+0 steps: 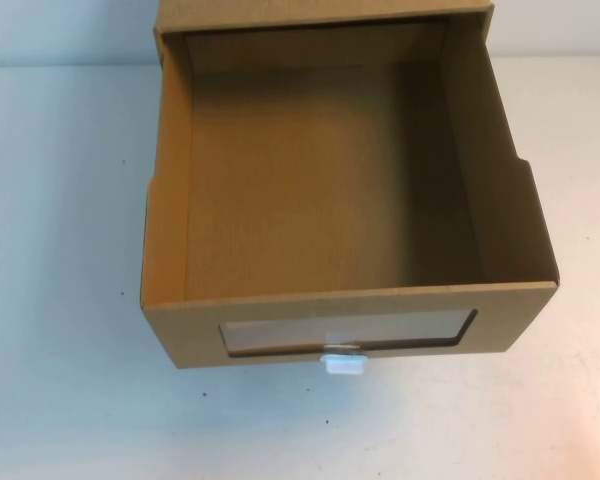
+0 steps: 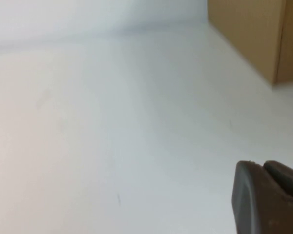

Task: Open the shoe box
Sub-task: 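Pull the top drawer of the cardboard box fully open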

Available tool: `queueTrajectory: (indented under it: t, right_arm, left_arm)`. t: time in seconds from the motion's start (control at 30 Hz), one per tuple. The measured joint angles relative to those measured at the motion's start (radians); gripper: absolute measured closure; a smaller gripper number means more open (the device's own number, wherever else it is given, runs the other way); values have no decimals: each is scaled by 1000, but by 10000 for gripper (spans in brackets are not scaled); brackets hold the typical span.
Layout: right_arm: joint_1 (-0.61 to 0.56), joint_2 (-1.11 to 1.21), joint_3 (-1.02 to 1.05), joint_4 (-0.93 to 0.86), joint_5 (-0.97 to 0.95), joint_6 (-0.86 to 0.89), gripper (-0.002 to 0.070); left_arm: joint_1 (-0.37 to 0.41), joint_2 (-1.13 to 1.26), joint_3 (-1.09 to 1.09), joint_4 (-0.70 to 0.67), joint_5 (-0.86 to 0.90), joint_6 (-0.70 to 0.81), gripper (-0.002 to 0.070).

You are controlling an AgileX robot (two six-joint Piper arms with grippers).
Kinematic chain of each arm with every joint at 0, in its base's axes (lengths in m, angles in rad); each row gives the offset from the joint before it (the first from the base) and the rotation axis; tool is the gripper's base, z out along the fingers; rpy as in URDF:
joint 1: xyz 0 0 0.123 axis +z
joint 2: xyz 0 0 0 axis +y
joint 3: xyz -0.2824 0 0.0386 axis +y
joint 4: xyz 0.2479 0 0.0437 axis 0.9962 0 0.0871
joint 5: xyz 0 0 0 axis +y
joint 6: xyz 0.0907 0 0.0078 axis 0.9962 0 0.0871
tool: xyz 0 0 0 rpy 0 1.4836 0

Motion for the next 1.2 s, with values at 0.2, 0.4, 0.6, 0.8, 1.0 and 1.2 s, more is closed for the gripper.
queueTrajectory:
  t: [0.2,0.4,0.6,0.8,1.0,1.2]
  right_arm:
    - [0,0,0,0,1,0,689]
    - [0,0,0,0,1,0,689]
    - [0,0,0,0,1,0,689]
    - [0,0,0,0,1,0,690]
    - [0,0,0,0,1,0,689]
    - [0,0,0,0,1,0,690]
  left_arm:
    - [4,0,0,6,114,-13,679]
    - [4,0,0,6,118,-15,679]
    - [4,0,0,5,118,-16,679]
    - [4,0,0,5,118,-18,679]
    - [4,0,0,5,118,-20,679]
    - [4,0,0,5,118,-20,679]
